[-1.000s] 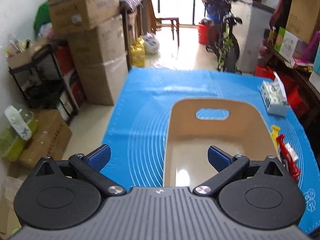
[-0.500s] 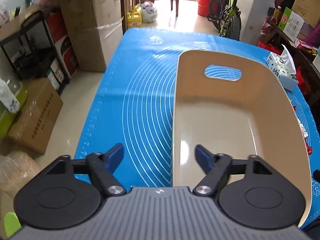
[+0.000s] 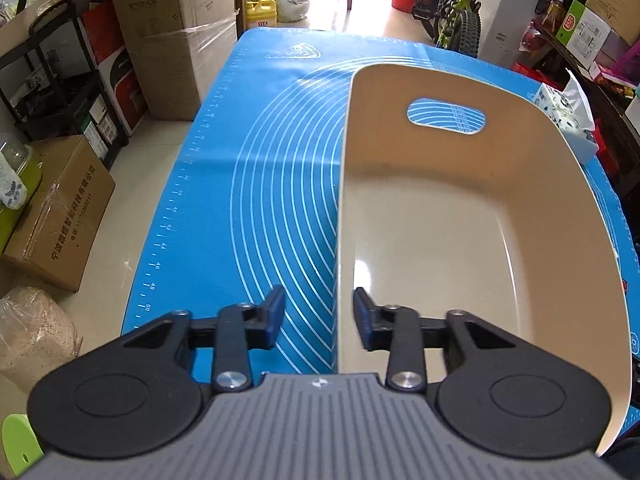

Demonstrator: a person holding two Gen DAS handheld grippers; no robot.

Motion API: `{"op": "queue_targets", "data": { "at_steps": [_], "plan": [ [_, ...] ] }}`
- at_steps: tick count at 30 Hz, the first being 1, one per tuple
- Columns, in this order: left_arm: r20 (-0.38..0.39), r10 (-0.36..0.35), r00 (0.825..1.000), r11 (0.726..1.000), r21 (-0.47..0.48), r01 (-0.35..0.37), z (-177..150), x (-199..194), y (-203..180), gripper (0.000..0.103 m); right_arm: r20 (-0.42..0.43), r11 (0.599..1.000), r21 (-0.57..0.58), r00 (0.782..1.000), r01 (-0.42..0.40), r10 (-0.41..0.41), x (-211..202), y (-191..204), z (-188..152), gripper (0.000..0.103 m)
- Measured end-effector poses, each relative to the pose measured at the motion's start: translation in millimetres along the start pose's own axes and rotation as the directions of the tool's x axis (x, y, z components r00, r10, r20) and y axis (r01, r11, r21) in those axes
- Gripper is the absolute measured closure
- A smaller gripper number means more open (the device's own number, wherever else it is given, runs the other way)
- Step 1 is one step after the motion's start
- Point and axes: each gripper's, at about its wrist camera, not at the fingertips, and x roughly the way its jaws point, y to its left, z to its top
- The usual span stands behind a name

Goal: Organize rigid objects
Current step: 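Grasp the beige basket rim with the left tool while the right tool approaches the black remote, then close the right tool on the black TV remote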

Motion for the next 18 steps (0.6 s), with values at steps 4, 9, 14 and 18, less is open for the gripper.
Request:
{"op": "queue_targets", "data": {
  "at_steps": [4, 9, 14, 18],
  "plan": [
    [-0.012, 0.0, 1.0, 1.0, 0.005, 0.0, -0.8, 2.8, -2.1, 0.083, -0.025, 1.0, -0.017, 1.0, 0.009, -0.009, 6.0, 4.8, -1.8, 0.024],
    [-0.008, -0.007, 1.0, 1.0, -0.002, 0.007, -0.1, 2.4, -2.0, 0.083, -0.044, 1.0, -0.014, 0.999, 0.01, -0.011, 14.9, 5.7, -3.1, 0.029],
    [-0.018, -0.002, 1.0, 1.0, -0.001, 0.002, -1.2, 5.4, -2.6, 0.084, -0.06, 1.0, -0.01, 0.998, 0.01, -0.01, 23.0, 8.9, -0.2, 0.03],
    [-0.022, 0.003, 1.0, 1.0, -0.012, -0.003, -1.2, 7.1, -0.7, 0.083, -0.052, 0.999, -0.019, 0.998, 0.037, -0.038, 22.7, 12.8, 3.4, 0.03]
  ]
}}
